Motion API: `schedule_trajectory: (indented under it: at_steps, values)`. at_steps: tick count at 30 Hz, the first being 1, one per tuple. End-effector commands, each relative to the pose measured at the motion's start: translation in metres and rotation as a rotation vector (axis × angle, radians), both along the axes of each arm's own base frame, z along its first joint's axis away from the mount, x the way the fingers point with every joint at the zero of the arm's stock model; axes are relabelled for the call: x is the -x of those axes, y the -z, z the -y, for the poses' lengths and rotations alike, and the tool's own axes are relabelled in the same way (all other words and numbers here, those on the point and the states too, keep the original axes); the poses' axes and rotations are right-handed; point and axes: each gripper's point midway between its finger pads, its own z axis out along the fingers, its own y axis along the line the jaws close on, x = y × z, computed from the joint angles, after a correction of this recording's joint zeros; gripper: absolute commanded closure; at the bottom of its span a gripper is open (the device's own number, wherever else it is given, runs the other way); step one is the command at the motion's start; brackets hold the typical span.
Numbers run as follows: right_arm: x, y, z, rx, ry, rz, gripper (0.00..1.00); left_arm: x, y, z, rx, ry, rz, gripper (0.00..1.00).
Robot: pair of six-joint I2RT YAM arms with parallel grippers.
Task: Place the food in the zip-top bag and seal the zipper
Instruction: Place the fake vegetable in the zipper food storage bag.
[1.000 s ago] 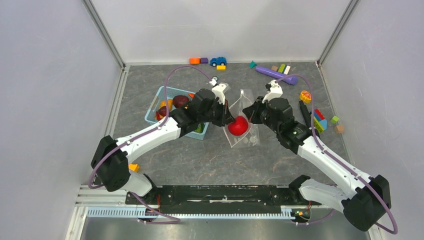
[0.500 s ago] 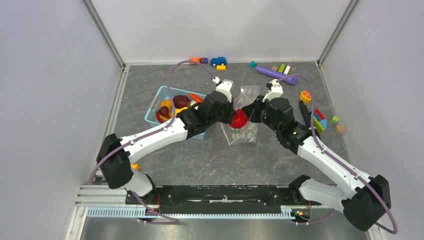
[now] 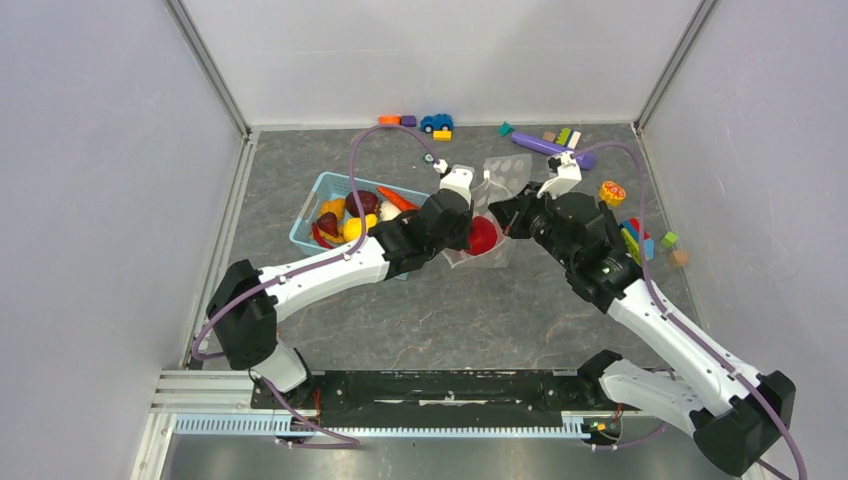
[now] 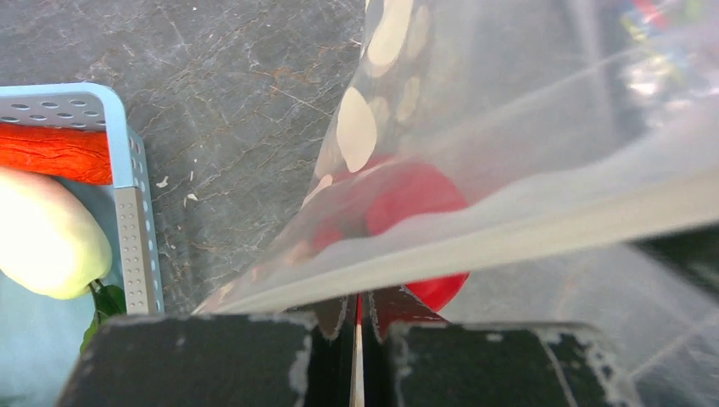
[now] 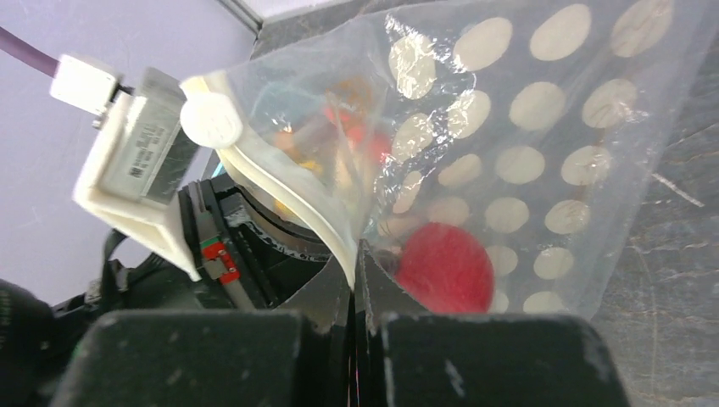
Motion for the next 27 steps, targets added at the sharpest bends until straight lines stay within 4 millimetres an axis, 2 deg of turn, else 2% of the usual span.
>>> schedule_trajectory:
  at_steps: [1,3,5,7,9,10,14,18,23,27]
  values:
    - [-0.001,-0.039,0.022,0.024,0.082,0.100,1.00,-0.010,-0.007,-0.001,-0.020,-0.026,0.055,0.98]
    - [-0.002,-0.035,0.030,0.069,0.111,0.101,1.00,-0.007,-0.003,0.000,-0.028,-0.008,0.043,0.93]
    - [-0.003,-0.028,0.037,0.119,0.135,0.085,1.00,-0.005,0.000,0.002,-0.032,0.012,0.032,0.78]
    - [-0.004,-0.019,0.042,0.178,0.143,0.068,0.99,-0.004,0.001,0.003,-0.034,0.019,0.027,0.58]
    - [-0.005,-0.008,0.045,0.238,0.140,0.042,0.99,-0.001,0.000,0.006,-0.029,0.045,0.022,0.29]
    - [-0.005,-0.004,0.046,0.266,0.134,0.031,0.99,0.002,0.000,0.010,-0.023,0.071,0.018,0.19]
    - [-0.007,0.012,0.050,0.365,0.123,-0.015,0.99,0.017,-0.012,0.031,0.050,0.212,0.010,0.01]
    - [-0.011,0.026,0.063,0.448,0.169,-0.060,0.99,0.032,-0.031,0.046,0.120,0.334,0.021,0.00]
    - [-0.012,0.027,0.082,0.549,0.221,-0.075,0.98,0.059,-0.065,0.053,0.212,0.492,0.050,0.00]
    - [-0.010,0.014,0.120,0.684,0.350,-0.087,0.97,0.074,-0.089,0.042,0.261,0.541,0.114,0.00]
